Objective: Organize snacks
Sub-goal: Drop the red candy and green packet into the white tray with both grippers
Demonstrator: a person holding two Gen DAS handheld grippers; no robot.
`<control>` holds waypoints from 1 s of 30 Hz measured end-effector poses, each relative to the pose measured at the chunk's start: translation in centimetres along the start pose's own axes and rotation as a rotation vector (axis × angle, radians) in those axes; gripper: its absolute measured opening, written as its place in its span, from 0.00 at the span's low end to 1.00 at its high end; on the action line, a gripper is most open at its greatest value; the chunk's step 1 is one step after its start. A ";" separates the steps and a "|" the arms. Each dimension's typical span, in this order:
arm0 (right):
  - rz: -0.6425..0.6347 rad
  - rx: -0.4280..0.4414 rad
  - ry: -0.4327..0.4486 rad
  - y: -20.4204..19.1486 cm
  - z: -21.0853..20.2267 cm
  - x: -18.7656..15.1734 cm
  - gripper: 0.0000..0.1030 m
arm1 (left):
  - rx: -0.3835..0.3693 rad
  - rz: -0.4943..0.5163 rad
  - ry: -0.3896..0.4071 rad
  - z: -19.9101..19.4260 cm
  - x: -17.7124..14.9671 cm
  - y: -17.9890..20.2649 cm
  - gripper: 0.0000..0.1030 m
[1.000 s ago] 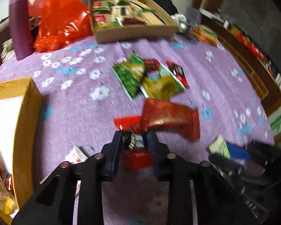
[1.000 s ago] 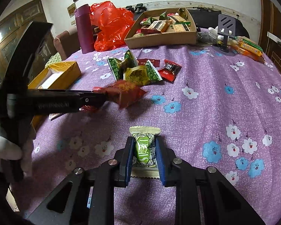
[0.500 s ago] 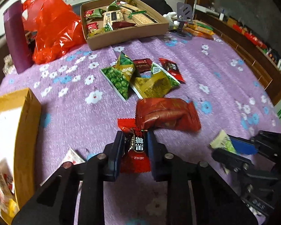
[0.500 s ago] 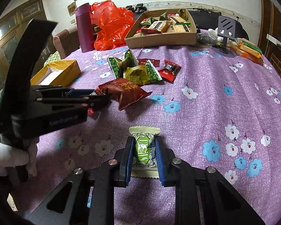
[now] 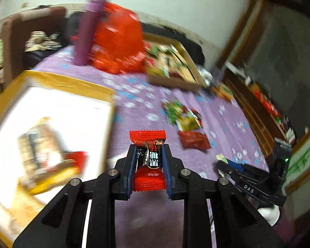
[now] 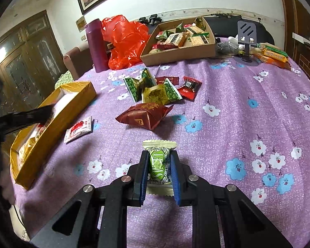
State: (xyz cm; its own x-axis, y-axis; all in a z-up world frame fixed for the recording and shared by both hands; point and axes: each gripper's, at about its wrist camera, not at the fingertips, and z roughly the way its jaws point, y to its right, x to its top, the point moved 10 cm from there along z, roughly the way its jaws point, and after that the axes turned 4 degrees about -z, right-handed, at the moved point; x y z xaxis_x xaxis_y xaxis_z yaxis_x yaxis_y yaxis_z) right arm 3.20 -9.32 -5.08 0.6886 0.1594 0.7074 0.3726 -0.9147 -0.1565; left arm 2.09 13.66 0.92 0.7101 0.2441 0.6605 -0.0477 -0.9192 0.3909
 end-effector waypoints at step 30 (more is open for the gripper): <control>-0.237 0.419 -0.239 -32.4 7.8 1.7 0.21 | 0.064 -0.389 0.162 -9.3 -1.1 -20.1 0.25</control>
State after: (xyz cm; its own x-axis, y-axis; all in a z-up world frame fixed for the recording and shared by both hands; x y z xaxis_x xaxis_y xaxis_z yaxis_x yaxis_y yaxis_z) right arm -2.80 23.45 -4.16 0.6596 0.4685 0.5878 0.7179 -0.6242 -0.3081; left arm -4.26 34.70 -1.74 0.5469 0.6175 0.5653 0.2498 -0.7649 0.5938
